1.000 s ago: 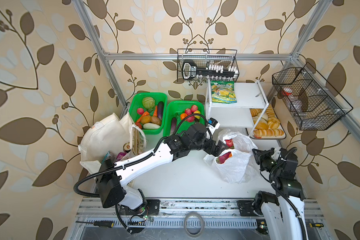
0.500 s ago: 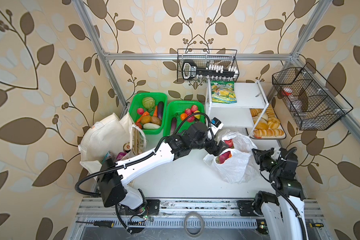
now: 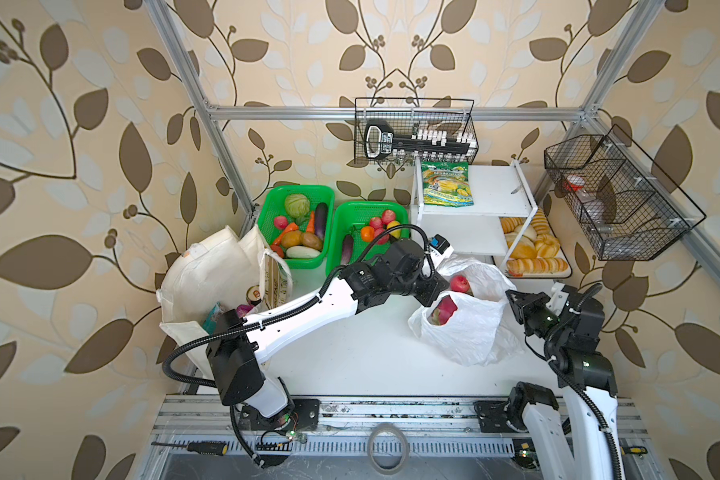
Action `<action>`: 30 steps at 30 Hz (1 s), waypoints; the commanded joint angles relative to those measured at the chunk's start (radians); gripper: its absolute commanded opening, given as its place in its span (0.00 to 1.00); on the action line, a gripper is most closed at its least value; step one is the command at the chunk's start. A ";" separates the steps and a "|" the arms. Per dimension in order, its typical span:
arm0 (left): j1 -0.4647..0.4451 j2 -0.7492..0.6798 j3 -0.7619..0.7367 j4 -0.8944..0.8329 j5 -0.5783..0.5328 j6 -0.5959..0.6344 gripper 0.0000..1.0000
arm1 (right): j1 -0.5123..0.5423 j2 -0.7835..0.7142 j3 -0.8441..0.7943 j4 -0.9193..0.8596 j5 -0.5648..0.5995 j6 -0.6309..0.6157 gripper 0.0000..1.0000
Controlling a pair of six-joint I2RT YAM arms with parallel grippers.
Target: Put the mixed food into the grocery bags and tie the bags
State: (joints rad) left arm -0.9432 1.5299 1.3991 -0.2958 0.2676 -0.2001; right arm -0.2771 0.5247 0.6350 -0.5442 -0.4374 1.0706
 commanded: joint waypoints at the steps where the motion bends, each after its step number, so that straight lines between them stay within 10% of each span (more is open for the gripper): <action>1: -0.004 -0.073 0.067 -0.028 -0.015 -0.043 0.00 | -0.002 0.018 0.096 -0.092 0.007 -0.119 0.29; 9: 0.001 -0.082 0.135 -0.128 -0.052 -0.104 0.00 | -0.002 0.060 0.336 -0.318 0.111 -0.316 0.56; 17: 0.038 -0.069 0.155 -0.148 -0.066 -0.182 0.00 | 0.055 0.099 0.467 -0.444 -0.274 -0.447 0.56; 24: 0.106 -0.024 0.177 -0.112 0.021 -0.269 0.00 | 0.401 0.047 0.438 -0.566 -0.093 -0.362 0.58; 30: 0.116 0.005 0.205 -0.122 0.033 -0.278 0.00 | 0.915 0.045 0.325 -0.357 0.201 -0.159 0.58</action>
State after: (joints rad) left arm -0.8299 1.5318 1.5570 -0.4446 0.2657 -0.4545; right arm 0.4969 0.5472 0.9867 -0.9909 -0.4248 0.8051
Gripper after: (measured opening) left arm 0.046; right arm 0.585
